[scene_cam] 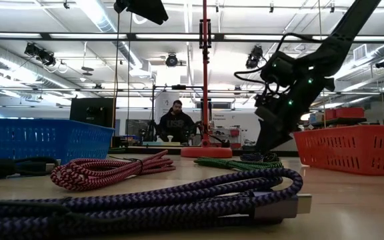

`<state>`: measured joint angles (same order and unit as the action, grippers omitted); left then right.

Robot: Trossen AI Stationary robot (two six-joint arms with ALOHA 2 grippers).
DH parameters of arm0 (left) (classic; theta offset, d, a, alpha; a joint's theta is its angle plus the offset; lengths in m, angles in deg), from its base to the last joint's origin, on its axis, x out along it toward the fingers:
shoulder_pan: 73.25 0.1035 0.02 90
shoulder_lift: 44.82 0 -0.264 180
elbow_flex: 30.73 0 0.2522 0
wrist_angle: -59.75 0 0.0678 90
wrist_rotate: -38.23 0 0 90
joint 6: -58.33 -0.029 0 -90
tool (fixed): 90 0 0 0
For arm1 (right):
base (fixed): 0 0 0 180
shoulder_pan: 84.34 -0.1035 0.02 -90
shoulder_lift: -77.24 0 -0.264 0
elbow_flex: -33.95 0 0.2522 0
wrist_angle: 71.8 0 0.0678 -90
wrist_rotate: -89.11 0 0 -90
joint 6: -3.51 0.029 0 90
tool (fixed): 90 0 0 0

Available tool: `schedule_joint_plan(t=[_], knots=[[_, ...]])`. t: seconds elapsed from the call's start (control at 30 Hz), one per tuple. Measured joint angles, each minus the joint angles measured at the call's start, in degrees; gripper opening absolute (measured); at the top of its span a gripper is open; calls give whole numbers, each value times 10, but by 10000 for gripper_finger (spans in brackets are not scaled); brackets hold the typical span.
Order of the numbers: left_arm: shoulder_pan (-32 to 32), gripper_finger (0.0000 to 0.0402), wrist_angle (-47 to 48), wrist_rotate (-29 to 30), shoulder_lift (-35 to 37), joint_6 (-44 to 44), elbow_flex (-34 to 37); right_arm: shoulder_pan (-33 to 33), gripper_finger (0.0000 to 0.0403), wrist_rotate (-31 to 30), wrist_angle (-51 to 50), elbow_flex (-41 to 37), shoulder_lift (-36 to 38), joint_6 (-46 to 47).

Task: Pick & Place USB Port
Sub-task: Put the blue and black charger cable into the blue bin

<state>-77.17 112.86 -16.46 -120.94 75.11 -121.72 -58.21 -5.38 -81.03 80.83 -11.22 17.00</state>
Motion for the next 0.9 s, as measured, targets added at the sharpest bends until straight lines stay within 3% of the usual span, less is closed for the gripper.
schedule_joint_plan(t=[0.2,0.63,0.9], knots=[[0,124,3,0,0,0,0,0,198,-22,0,0,-6,-2],[0,124,4,0,0,1,0,-1,198,-6,-3,0,-8,22],[0,124,4,0,0,1,0,-15,198,-14,51,2,-60,25]])
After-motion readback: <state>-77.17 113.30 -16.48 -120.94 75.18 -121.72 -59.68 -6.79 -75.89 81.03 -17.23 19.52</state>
